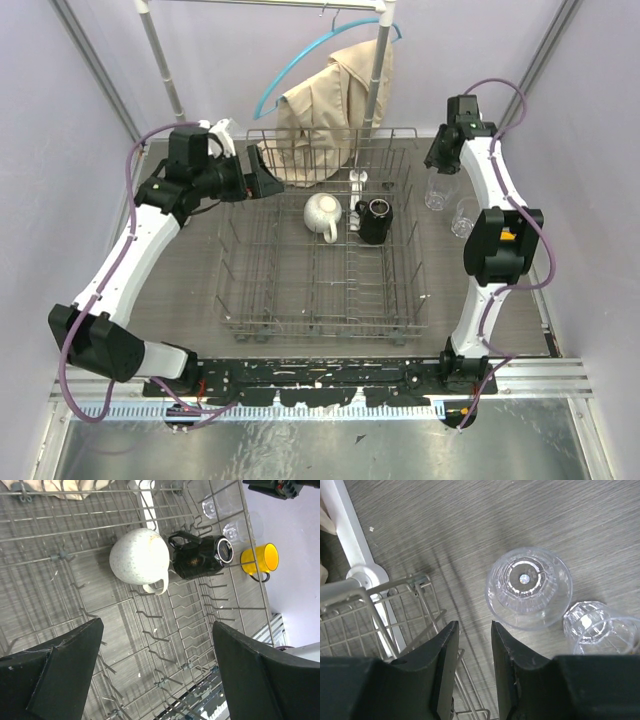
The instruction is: Load the cups into the dish rack
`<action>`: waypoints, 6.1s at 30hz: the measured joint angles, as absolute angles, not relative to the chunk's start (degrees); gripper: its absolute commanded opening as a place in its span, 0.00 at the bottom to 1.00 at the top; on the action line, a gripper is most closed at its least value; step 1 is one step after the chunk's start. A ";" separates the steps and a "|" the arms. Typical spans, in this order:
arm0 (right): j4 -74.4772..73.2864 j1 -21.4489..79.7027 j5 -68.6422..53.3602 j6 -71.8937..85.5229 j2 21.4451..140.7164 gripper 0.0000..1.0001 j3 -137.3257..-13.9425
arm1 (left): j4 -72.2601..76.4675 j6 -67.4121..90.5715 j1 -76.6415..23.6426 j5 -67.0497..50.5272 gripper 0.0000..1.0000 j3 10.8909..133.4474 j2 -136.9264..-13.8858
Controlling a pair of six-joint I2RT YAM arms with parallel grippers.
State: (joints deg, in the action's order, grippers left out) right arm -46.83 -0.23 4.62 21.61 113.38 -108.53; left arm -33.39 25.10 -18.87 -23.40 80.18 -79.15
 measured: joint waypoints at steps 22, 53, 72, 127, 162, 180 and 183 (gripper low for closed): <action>-48.34 -1.93 5.04 19.84 125.05 0.39 -114.24 | -35.77 24.27 -13.63 -27.59 0.98 83.50 -81.62; -47.20 -3.46 7.57 21.17 110.06 0.00 -110.78 | -27.46 33.21 -12.62 -39.66 0.98 82.94 -82.39; -38.87 -2.55 -12.47 35.86 79.40 0.00 -98.19 | 5.93 62.02 -12.62 -54.04 0.98 67.07 -83.94; 4.05 30.37 -31.38 64.62 86.17 0.01 -81.01 | 27.18 91.48 -12.23 -50.22 0.95 58.89 -82.00; 6.39 30.37 -31.07 64.01 86.65 0.36 -80.34 | 26.17 91.22 -9.78 -50.19 0.00 57.41 -79.90; -0.36 22.15 -29.06 52.14 79.33 0.90 -68.66 | -10.83 61.69 -9.91 -41.47 0.00 66.52 -75.40; -3.70 19.20 -29.06 48.29 77.65 0.91 -67.70 | -16.97 57.49 -9.91 -38.24 0.00 69.34 -75.40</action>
